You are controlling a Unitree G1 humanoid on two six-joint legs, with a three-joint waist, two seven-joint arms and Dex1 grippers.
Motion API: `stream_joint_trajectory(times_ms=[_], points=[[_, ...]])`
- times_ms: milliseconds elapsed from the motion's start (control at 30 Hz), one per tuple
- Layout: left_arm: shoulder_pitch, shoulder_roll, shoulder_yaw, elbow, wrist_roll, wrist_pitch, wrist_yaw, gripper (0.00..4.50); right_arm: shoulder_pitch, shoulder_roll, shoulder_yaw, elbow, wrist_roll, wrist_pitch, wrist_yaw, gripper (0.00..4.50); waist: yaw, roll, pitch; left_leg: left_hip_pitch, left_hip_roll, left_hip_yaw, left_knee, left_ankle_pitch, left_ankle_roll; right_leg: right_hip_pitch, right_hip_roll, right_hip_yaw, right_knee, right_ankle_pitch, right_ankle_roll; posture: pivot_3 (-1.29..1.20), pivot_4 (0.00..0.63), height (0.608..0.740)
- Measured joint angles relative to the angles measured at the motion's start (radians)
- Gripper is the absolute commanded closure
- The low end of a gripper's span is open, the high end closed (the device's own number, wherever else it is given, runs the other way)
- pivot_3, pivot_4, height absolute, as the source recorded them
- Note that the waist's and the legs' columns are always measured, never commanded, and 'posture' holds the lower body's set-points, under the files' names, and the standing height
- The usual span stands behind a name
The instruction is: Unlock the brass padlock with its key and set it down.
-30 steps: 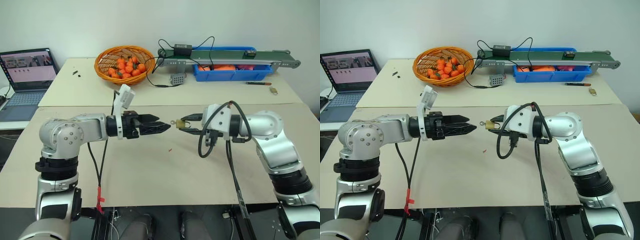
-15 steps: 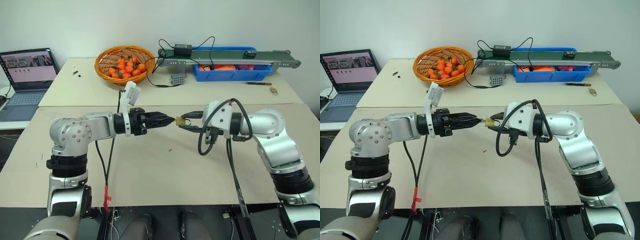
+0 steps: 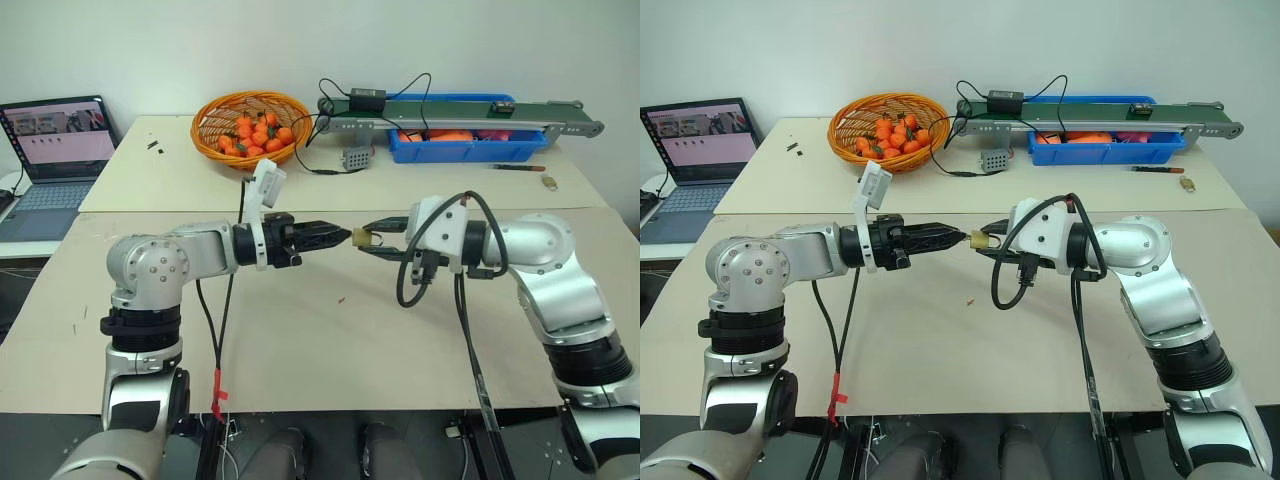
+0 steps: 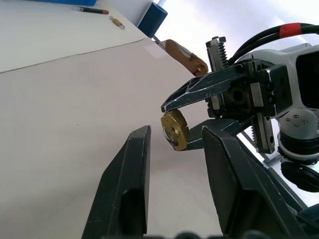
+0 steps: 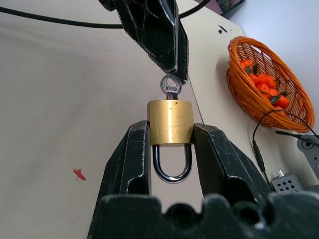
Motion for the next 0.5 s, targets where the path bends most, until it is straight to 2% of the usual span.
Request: stream_joint_trajectory(times_ms=[500], points=[[-0.016,-0.014,0.000,0.001,0.000,-0.002,0.022,2.81,-0.017,-0.007,0.000,0.009,-0.051,-0.057,-0.040,3.62,0.002,0.000,0.000,0.000,0.000,0.000,0.000,0.000,0.000,0.000,0.000,0.000,0.000,0.000,0.000,0.00,0.150,0.740]])
